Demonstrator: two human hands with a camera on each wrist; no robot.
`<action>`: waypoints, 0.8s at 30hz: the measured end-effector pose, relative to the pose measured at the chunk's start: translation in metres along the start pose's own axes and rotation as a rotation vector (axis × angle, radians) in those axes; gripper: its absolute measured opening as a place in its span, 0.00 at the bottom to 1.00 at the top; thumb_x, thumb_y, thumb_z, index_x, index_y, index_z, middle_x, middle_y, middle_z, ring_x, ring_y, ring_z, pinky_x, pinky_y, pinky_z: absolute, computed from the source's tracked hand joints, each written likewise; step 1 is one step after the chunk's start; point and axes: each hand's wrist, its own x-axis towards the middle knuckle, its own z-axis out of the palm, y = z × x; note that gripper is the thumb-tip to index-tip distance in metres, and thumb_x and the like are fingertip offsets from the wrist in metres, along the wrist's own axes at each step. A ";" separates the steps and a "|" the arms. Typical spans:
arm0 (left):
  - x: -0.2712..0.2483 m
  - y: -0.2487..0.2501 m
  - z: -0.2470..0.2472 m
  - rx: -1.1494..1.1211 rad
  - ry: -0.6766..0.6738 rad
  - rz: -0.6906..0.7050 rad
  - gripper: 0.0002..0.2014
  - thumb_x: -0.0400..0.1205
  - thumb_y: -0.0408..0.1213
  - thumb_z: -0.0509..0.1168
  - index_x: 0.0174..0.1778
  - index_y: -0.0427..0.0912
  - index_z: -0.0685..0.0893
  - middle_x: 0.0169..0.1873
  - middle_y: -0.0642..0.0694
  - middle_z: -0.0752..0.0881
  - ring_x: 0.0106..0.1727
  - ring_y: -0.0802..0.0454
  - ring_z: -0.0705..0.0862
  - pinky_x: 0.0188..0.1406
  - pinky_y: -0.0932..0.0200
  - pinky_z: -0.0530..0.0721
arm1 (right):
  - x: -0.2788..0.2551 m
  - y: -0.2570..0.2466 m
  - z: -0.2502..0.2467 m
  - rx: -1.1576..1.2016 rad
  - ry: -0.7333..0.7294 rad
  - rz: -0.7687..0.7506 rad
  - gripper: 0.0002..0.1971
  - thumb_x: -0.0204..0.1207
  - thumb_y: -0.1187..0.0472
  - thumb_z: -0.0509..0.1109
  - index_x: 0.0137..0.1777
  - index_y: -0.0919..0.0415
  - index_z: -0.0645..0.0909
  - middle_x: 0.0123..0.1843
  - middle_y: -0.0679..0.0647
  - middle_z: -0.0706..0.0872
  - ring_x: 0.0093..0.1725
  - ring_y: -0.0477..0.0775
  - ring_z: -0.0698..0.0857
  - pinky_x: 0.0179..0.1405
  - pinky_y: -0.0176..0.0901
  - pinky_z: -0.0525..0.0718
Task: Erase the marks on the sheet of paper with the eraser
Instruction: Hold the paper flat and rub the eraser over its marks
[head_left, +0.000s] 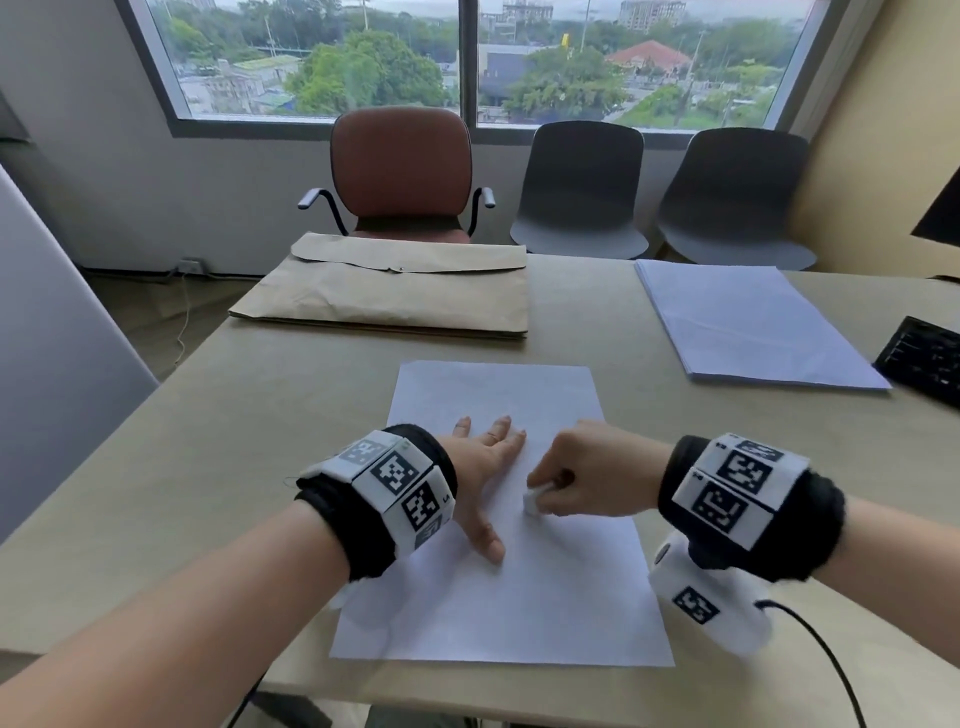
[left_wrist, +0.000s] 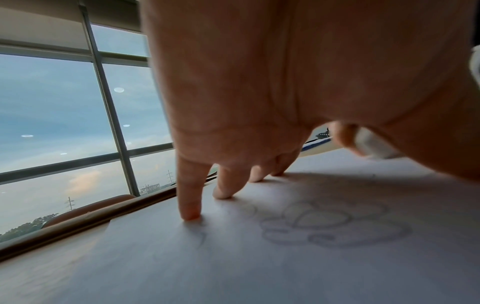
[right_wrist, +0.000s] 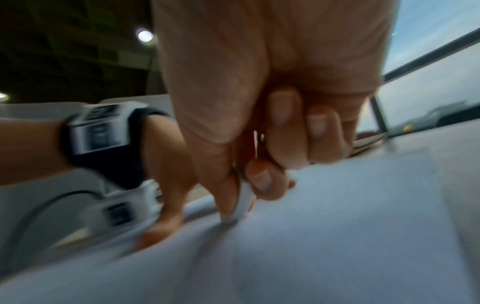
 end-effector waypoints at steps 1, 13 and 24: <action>0.000 0.000 0.000 -0.005 0.000 0.001 0.61 0.70 0.54 0.75 0.82 0.50 0.31 0.82 0.54 0.32 0.83 0.41 0.34 0.81 0.42 0.48 | 0.004 0.005 -0.004 -0.022 0.035 0.032 0.19 0.73 0.60 0.63 0.21 0.57 0.63 0.21 0.54 0.63 0.29 0.55 0.62 0.25 0.33 0.63; 0.002 -0.001 0.001 -0.005 0.003 -0.006 0.61 0.69 0.54 0.75 0.82 0.50 0.32 0.82 0.54 0.32 0.83 0.40 0.34 0.81 0.42 0.49 | 0.005 0.009 -0.009 -0.030 0.097 0.054 0.16 0.74 0.61 0.63 0.25 0.58 0.68 0.23 0.55 0.65 0.32 0.54 0.66 0.27 0.36 0.63; 0.003 0.004 -0.006 0.116 -0.052 -0.036 0.62 0.69 0.55 0.75 0.81 0.51 0.30 0.82 0.51 0.31 0.83 0.35 0.37 0.79 0.36 0.48 | 0.006 0.006 -0.006 0.018 0.119 0.038 0.09 0.73 0.62 0.66 0.37 0.67 0.83 0.21 0.51 0.66 0.31 0.54 0.67 0.34 0.39 0.67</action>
